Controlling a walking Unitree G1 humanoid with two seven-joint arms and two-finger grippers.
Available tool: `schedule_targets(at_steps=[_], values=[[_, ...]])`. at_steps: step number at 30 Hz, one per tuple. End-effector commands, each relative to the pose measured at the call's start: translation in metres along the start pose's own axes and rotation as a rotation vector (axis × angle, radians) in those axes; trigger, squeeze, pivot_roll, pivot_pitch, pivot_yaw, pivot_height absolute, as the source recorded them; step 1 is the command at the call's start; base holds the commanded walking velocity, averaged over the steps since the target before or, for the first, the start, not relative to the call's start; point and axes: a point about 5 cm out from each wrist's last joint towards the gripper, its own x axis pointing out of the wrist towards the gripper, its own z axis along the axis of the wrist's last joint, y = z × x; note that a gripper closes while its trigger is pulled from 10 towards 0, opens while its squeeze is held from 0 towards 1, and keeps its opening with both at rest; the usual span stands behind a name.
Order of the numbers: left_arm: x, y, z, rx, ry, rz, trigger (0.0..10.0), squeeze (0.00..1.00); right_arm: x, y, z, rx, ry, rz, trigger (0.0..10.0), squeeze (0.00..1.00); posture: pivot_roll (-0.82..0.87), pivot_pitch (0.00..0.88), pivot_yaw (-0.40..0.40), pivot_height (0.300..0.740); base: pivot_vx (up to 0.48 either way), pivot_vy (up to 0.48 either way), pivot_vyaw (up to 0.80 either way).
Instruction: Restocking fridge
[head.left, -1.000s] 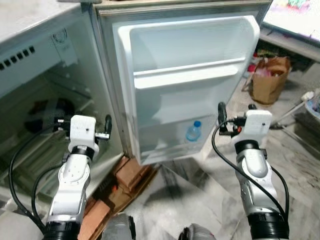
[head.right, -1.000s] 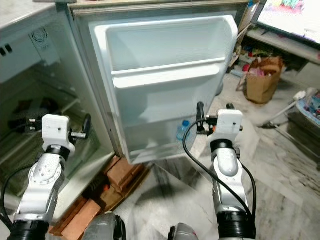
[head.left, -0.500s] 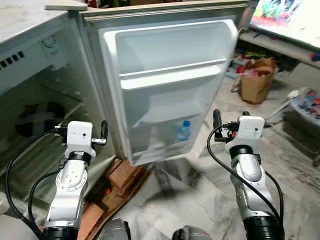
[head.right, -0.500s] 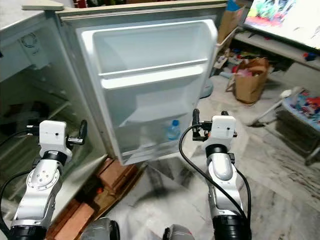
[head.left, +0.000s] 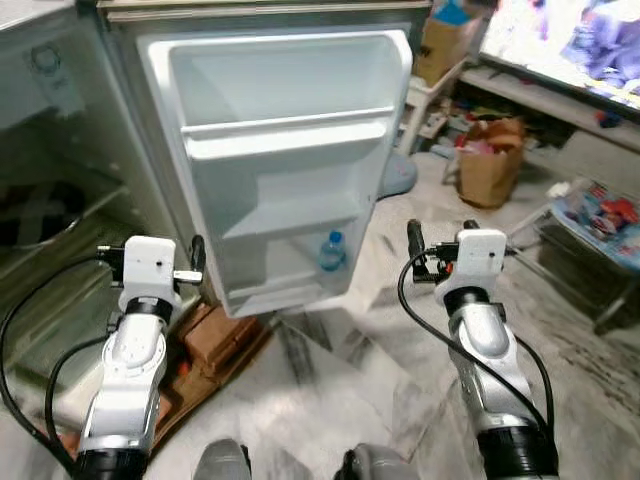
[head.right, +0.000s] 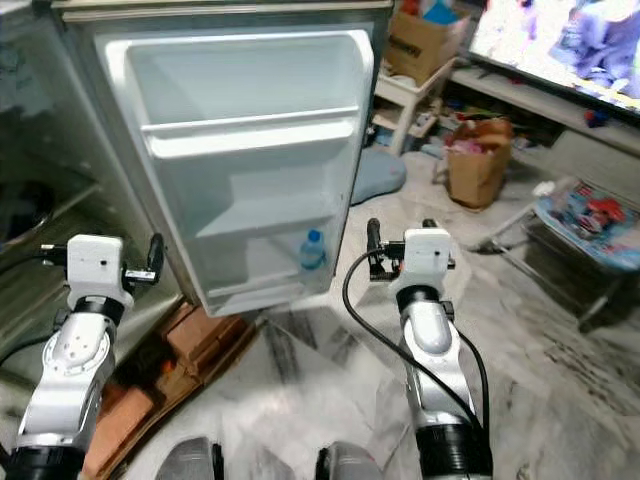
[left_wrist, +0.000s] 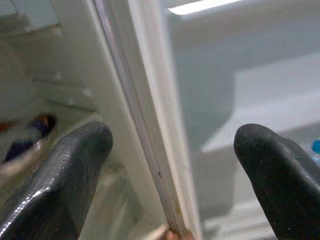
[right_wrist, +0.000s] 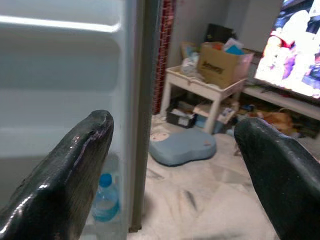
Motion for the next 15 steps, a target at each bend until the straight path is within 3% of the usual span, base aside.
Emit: schedule_targets(at_steps=[1, 15], values=[[0.0010, -0.0068, 0.0032, 0.006, -0.008, -0.022, 10.0, 0.00, 0.0012, -0.0044, 0.0037, -0.008, -0.015, -0.007, 10.0, 0.00, 0.03, 0.087, -0.041, 0.740, 0.000, -0.480, 0.59], [0.0023, -0.0026, 0.0015, 0.026, 0.012, 0.007, 10.0, 0.00, -0.0001, -0.0013, 0.0047, -0.022, -0.023, 0.041, 10.0, 0.00, 0.04, 0.098, -0.046, 0.740, 0.000, -0.477, 0.59]])
